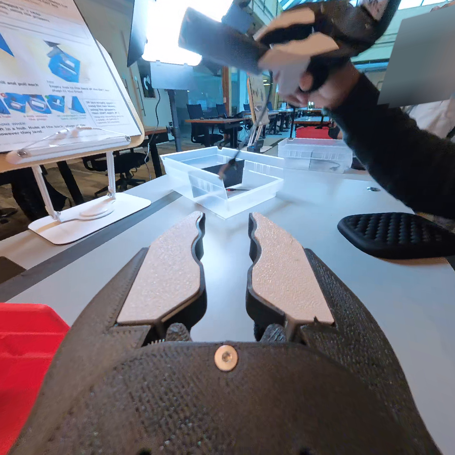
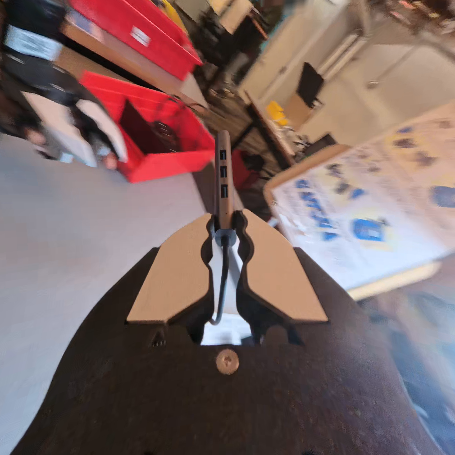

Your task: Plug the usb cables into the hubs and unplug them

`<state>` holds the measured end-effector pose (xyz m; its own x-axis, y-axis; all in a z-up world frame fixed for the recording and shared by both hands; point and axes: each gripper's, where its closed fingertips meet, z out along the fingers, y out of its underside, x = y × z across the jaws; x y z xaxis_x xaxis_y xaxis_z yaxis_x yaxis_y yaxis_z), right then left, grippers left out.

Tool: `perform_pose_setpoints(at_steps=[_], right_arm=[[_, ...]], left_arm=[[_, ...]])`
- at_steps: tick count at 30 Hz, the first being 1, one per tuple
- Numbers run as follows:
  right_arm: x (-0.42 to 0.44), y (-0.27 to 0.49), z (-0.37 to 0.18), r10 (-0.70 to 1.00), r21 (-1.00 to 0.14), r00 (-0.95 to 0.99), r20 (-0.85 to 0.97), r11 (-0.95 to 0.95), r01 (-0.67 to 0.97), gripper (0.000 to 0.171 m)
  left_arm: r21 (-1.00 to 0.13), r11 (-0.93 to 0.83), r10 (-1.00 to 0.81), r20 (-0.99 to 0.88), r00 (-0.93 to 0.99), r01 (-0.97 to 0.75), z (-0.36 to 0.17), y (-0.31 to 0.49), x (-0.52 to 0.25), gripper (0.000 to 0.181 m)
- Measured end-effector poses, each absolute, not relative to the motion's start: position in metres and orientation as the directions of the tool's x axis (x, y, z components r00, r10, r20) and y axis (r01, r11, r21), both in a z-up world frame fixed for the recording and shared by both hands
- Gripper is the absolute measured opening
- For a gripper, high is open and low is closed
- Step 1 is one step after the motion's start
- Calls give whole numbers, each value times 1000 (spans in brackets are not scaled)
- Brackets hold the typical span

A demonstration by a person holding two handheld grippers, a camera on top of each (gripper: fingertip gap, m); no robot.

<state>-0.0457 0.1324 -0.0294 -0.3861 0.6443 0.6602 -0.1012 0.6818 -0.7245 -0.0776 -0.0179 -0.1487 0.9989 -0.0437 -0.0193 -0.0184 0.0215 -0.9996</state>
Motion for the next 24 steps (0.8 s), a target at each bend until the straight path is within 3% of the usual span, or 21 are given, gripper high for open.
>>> perform_pose_setpoints(at_steps=[3,6,12,17,20,24], right_arm=[[-68,196,2,592,-605,-167,789,795,-39,16],[-97,254,4,556,-554,-67,828,831,46,16],[-138,350,-96,643,-577,-155,750,751,321,16],[-128,417,-184,735,-489,-206,646,606,628,16],[-114,446,-201,769,-428,-182,613,516,742,27],[-110,455,-177,817,-524,-97,569,451,722,41]], left_arm=[[-999,-10,-59,-47,997,-48,-156,-13,-71,32],[-995,-41,-68,-88,994,-91,-162,-9,-65,31],[-990,-70,-59,-118,991,-122,-168,-8,-65,29],[-989,-87,-48,-120,992,-123,-172,-8,-69,27],[-987,-104,-53,-117,992,-122,-178,-6,-70,26],[-984,-121,-55,-122,991,-128,-182,-4,-70,26]])
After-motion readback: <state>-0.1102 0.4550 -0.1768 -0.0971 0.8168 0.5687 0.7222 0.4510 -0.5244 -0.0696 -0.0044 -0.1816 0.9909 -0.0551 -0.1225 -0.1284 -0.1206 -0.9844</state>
